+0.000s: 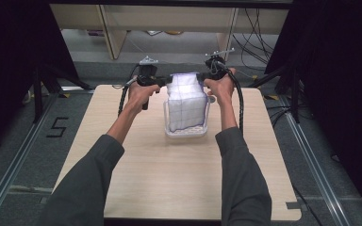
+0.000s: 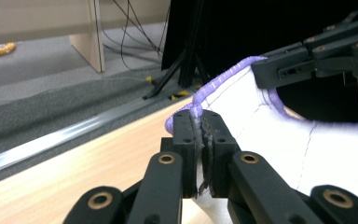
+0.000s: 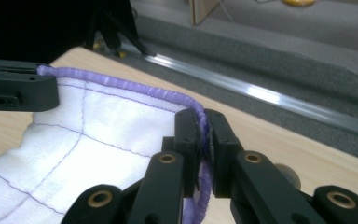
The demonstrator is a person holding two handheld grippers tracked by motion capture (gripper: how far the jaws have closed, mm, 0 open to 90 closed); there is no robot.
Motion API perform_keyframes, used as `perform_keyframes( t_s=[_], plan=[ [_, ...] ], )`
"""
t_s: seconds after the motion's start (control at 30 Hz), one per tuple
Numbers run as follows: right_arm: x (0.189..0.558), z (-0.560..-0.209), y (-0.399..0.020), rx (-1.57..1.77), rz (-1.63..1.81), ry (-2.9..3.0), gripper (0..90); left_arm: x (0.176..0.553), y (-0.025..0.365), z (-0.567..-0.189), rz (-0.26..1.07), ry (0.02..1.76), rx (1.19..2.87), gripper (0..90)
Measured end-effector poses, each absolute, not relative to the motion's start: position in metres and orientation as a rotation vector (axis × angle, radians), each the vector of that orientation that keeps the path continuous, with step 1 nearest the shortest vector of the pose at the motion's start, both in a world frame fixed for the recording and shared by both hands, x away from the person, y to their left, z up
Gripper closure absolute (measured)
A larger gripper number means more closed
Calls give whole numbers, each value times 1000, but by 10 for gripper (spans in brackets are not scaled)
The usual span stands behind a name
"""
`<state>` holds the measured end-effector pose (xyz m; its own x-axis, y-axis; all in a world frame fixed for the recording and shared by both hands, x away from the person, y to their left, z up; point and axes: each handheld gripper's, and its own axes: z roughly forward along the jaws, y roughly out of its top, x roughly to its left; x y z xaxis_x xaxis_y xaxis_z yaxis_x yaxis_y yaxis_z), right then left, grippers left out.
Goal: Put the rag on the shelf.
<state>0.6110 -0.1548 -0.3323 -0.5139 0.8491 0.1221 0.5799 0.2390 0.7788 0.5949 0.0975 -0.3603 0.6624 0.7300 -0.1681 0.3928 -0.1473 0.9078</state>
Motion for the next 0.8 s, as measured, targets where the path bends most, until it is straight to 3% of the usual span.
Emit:
perform_keyframes(
  t_s=[0.23, 0.3, 0.33, 0.5, 0.8],
  plan=[
    [612, -349, -152, 1333, 1121, 2215, 822, 593, 97, -375, 357, 935, 1811, 834],
    [613, -350, -154, 1337, 1078, 2243, 781, 594, 97, -378, 331, 963, 1810, 780],
    [614, -351, -155, 1308, 1051, 2257, 755, 594, 97, -379, 325, 968, 1808, 700],
    [612, -345, -161, 1320, 1063, 2237, 673, 594, 99, -377, 317, 1006, 1811, 606],
    [598, -330, -175, 1373, 1103, 2181, 618, 588, 116, -369, 320, 1070, 1805, 559]
  ],
)
